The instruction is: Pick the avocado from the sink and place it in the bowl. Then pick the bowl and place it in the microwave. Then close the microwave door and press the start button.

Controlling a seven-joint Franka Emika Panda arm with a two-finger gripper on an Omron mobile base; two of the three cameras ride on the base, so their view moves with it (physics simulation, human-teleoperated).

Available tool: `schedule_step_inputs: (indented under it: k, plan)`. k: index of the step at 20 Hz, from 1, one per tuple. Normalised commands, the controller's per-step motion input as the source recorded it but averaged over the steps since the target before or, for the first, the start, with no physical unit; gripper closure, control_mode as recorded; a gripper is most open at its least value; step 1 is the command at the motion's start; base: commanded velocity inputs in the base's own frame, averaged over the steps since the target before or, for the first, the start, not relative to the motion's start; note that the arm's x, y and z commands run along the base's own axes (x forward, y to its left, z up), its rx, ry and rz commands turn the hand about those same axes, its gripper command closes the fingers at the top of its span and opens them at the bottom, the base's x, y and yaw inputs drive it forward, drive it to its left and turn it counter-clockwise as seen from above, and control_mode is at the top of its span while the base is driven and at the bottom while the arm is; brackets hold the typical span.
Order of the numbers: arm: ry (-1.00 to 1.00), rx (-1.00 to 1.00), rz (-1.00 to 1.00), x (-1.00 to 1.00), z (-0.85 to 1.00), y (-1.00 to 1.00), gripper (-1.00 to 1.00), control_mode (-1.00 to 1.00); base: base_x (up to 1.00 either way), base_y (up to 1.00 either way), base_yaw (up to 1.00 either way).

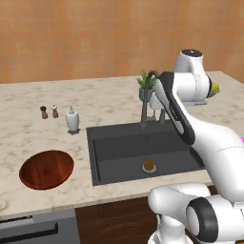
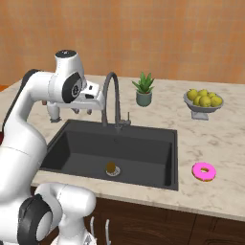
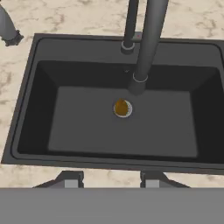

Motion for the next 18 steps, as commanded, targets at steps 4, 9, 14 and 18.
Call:
schedule_step_inputs:
  k: [4, 9, 14, 18]
  plan:
    - [0.00, 0.00, 0.00, -0.35, -0.05, 0.00, -1.00, -1.00, 0.00, 0.00, 0.00]
    - [0.00, 0.02, 0.02, -0.70, -0.27, -0.32, -1.00, -1.00, 0.00, 0.00, 0.00]
    - [-0.01, 0.15, 0.33, -0.16, -0.31, -0.85, -1.00, -1.00, 0.00, 0.00, 0.00]
    - [0.00, 0.14, 0.42, 0.23, -0.42, -0.66, -1.00, -1.00, 0.00, 0.00, 0.00]
